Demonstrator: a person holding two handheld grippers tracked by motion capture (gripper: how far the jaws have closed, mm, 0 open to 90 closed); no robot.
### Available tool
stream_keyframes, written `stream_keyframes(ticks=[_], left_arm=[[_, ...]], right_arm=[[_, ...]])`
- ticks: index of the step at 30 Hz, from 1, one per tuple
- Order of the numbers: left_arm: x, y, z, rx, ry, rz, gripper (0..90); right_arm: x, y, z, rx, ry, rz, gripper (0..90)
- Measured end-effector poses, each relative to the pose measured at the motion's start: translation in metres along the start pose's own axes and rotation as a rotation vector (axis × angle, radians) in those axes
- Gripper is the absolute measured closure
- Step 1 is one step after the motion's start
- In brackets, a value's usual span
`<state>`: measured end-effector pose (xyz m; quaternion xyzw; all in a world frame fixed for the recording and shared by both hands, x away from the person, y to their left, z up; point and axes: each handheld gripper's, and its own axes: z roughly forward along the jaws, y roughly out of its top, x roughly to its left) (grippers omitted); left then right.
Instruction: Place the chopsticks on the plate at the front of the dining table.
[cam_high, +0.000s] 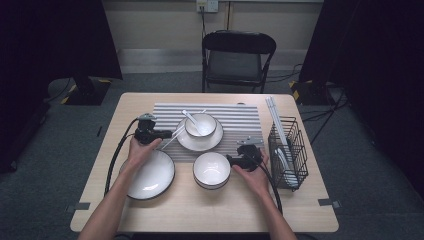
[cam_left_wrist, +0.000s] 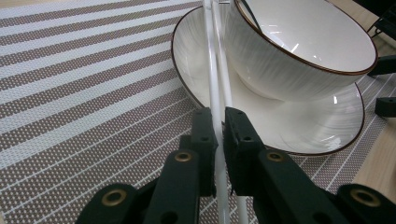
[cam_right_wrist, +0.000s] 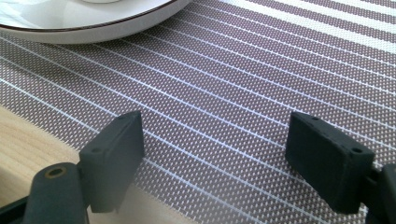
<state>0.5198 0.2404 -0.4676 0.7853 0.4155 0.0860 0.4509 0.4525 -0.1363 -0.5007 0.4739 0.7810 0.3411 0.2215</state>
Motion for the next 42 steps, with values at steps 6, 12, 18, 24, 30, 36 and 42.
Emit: stream_keyframes(ticks=[6,12,18,24,30,36,42], left_arm=[[-0.003,0.002,-0.004,-0.006,0.000,0.017,81.4],[-0.009,0.003,-0.014,-0.027,-0.012,0.042,80.4],[-0.011,-0.003,-0.026,-0.031,-0.017,0.052,82.2],[-0.011,-0.009,-0.034,-0.032,-0.020,0.066,83.7],[-0.007,-0.016,-0.032,-0.005,-0.011,0.050,80.7],[-0.006,-0.017,-0.030,0.006,-0.007,0.043,80.8],[-0.006,-0.017,-0.026,0.019,-0.007,0.041,79.4]], right_arm=[[0.000,0.000,0.000,-0.001,0.000,-0.002,18.9],[0.000,0.000,0.000,-0.001,-0.001,-0.001,18.9],[0.000,0.000,0.000,0.000,-0.001,0.001,18.9],[0.000,0.000,0.000,0.000,-0.002,0.002,18.9],[0.000,0.000,0.000,0.000,-0.002,0.003,18.9],[0.000,0.000,0.000,0.000,-0.002,0.003,18.9],[0.000,0.000,0.000,-0.001,-0.002,0.001,18.9]])
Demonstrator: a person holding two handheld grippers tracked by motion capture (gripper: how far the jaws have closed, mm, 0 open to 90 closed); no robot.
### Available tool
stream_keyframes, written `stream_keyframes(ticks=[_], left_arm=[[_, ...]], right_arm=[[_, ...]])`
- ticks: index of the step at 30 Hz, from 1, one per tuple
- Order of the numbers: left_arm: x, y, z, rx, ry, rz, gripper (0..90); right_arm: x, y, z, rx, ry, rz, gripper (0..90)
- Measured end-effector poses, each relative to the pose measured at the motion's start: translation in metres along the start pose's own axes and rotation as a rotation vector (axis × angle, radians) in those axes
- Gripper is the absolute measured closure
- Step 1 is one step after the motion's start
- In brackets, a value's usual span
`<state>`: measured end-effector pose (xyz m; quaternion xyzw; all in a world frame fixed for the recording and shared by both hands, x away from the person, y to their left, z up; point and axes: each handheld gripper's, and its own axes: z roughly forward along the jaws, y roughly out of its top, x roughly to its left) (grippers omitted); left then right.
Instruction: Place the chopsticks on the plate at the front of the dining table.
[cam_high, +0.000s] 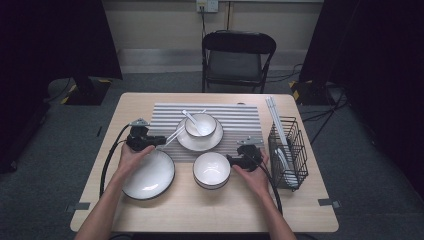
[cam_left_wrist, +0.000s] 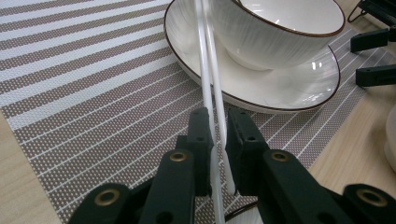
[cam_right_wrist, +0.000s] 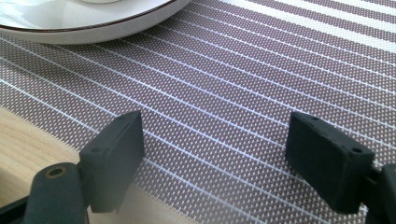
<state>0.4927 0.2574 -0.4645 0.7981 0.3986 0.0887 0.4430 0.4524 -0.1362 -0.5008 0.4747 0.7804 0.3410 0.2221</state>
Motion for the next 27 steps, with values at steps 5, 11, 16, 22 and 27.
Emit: stream_keyframes(ticks=[5,11,16,22,27], left_arm=[[0.001,-0.001,0.003,0.012,0.000,-0.007,81.1],[0.001,-0.001,0.006,0.007,-0.008,-0.008,85.5],[0.002,0.000,0.011,-0.005,0.004,-0.016,85.8],[0.003,-0.001,0.013,-0.001,0.000,-0.030,85.9],[0.003,-0.001,0.014,0.000,-0.002,-0.023,85.7]], right_arm=[[0.000,0.000,0.000,0.001,0.000,0.001,18.9],[0.000,0.000,0.000,0.001,0.000,0.002,18.9],[0.000,0.000,0.000,0.000,0.000,0.001,18.9],[0.000,0.000,0.000,0.000,0.000,0.001,18.9],[0.000,0.000,0.000,0.000,0.000,0.002,18.9]])
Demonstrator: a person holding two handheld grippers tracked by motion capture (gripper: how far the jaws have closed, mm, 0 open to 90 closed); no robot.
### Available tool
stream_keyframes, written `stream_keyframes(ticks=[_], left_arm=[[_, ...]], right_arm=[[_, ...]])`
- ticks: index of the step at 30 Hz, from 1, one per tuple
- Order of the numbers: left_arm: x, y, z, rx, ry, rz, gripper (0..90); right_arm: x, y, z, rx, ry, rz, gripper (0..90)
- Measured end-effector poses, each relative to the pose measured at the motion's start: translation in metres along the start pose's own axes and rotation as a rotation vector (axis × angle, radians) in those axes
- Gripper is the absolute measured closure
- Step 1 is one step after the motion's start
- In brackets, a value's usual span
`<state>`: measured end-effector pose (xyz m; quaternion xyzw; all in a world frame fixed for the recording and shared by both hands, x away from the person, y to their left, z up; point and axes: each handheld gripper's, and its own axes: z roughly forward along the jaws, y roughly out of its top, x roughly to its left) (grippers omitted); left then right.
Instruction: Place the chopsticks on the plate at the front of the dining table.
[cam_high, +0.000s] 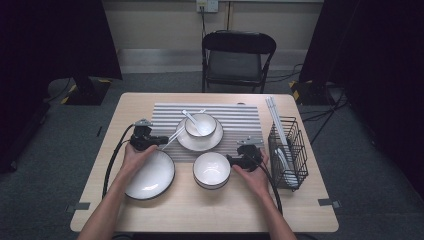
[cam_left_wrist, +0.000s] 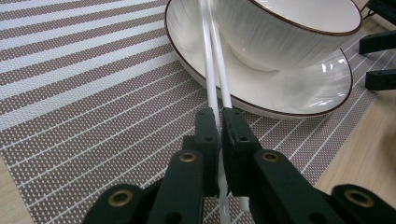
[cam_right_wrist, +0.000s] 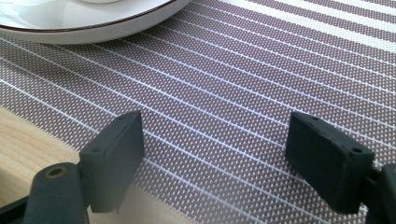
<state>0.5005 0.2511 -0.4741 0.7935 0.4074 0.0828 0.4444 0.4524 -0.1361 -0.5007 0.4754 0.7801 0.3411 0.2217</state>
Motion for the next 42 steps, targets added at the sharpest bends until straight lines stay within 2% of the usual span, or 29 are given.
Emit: stream_keyframes(ticks=[16,18,26,29,32,35,37,41,42], left_arm=[[0.000,0.000,0.007,-0.011,0.003,-0.016,85.5],[-0.001,0.001,0.006,-0.012,0.005,-0.013,81.1],[0.000,0.002,-0.008,-0.029,0.014,-0.015,80.1],[-0.002,0.003,-0.012,-0.017,0.027,-0.006,79.0],[-0.002,0.003,-0.012,-0.004,0.026,0.005,79.1],[-0.003,0.001,-0.014,-0.011,0.024,0.000,79.0],[-0.002,0.001,-0.015,-0.002,0.035,0.006,78.2],[-0.003,0.001,-0.017,-0.003,0.038,0.007,76.0],[-0.005,-0.001,-0.018,-0.020,0.041,0.007,75.7]], right_arm=[[0.000,0.000,0.000,0.000,0.000,0.000,19.0],[0.000,0.000,0.000,0.000,0.000,0.000,19.0],[0.000,0.000,0.000,0.000,-0.001,0.000,19.0],[0.000,0.000,0.000,0.000,-0.001,0.000,19.0],[0.000,0.000,0.000,0.000,-0.001,0.000,19.0],[0.000,0.000,0.000,0.000,-0.001,0.000,19.0],[0.000,0.000,0.000,0.000,-0.001,0.001,19.0],[0.000,0.000,0.000,0.000,-0.001,0.001,19.0],[0.000,0.000,0.000,0.000,-0.001,0.001,19.0]])
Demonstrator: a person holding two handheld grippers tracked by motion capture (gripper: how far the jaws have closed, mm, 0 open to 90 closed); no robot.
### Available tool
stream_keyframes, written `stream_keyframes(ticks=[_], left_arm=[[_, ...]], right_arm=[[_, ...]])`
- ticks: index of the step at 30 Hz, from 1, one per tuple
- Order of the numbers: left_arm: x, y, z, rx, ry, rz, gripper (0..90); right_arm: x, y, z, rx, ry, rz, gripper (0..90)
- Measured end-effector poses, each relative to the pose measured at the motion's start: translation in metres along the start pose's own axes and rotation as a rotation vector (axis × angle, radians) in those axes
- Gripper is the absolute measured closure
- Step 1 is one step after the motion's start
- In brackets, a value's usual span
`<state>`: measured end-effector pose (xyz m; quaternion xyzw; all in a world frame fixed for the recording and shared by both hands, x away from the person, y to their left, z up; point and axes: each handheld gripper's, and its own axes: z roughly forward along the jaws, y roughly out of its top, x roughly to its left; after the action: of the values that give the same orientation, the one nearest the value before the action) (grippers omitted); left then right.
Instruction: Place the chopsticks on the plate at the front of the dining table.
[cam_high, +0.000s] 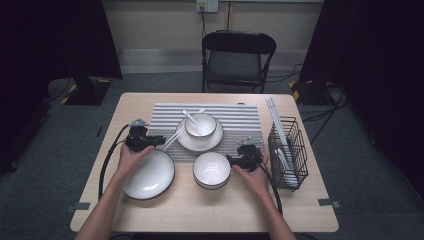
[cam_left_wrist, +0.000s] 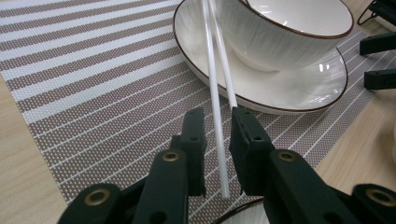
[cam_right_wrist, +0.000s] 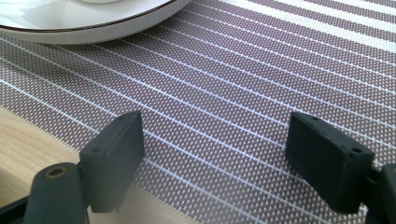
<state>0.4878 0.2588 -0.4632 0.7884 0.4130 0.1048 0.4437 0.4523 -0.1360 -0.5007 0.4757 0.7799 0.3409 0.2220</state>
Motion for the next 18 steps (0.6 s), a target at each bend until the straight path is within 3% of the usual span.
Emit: stream_keyframes(ticks=[10,13,18], left_arm=[[0.0056,-0.0053,-0.0068,0.003,0.033,-0.021,70.7],[0.0028,-0.0039,-0.0074,0.014,0.053,0.005,70.4],[0.0032,-0.0060,-0.0042,0.030,0.064,0.003,70.7]], right_arm=[[0.0001,0.0000,0.0000,0.000,-0.001,0.001,19.0],[0.0001,0.0000,0.0000,0.000,-0.001,0.001,19.0],[0.0001,0.0000,0.0000,0.000,-0.001,0.001,19.0]])
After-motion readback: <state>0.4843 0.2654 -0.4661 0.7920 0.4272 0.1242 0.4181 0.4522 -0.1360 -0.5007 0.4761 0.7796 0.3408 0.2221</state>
